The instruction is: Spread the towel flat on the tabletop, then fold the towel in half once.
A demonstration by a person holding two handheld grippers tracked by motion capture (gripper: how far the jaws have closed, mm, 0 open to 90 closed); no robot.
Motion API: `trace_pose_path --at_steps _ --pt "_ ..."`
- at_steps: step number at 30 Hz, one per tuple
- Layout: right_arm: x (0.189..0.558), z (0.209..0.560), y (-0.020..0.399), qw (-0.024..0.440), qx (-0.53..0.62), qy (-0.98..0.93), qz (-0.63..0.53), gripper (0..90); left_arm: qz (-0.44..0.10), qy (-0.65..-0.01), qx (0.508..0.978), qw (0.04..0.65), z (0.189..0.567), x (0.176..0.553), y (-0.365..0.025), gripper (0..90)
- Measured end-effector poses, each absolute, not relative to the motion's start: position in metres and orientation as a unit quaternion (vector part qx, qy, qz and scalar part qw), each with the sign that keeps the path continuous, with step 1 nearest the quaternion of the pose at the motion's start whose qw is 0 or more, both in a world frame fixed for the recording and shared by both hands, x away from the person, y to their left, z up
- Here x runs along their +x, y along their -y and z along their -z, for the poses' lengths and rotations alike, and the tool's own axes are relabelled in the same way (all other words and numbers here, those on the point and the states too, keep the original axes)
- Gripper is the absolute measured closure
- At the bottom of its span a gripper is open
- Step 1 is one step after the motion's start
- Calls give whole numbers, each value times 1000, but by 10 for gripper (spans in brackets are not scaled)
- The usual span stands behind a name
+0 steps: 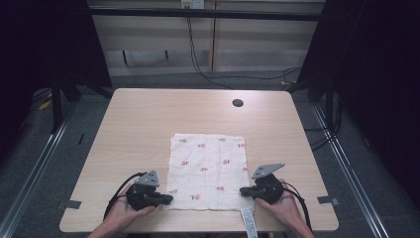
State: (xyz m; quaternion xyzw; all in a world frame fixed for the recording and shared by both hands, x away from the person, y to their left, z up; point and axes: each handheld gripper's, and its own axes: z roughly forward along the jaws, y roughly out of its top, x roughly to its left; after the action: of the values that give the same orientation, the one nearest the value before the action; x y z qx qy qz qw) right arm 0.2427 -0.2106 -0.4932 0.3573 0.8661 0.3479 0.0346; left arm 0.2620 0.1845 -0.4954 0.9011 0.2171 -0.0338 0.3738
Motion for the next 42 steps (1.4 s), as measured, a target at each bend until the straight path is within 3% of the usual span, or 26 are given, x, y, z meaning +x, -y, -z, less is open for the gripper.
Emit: trace_pose_path --at_steps 25,30,32,33,34,38,42 --pt "226 492 211 -19 341 -873 -349 900 73 -209 901 373 495 244 -191 895" --pt "229 484 218 -8 337 -852 -400 839 75 -226 885 400 491 253 -200 755" --pt "230 480 222 4 344 -846 -407 806 70 -240 877 411 488 257 -202 660" --pt "230 480 222 4 344 -846 -407 806 63 -246 874 415 486 259 -203 660" --pt "232 478 224 10 352 -841 -411 777 58 -251 870 420 485 263 -203 593" --pt "240 476 227 22 364 -833 -416 735 46 -282 861 421 481 278 -207 494" --pt "248 473 228 35 378 -827 -415 687 32 -282 859 425 476 289 -209 464"
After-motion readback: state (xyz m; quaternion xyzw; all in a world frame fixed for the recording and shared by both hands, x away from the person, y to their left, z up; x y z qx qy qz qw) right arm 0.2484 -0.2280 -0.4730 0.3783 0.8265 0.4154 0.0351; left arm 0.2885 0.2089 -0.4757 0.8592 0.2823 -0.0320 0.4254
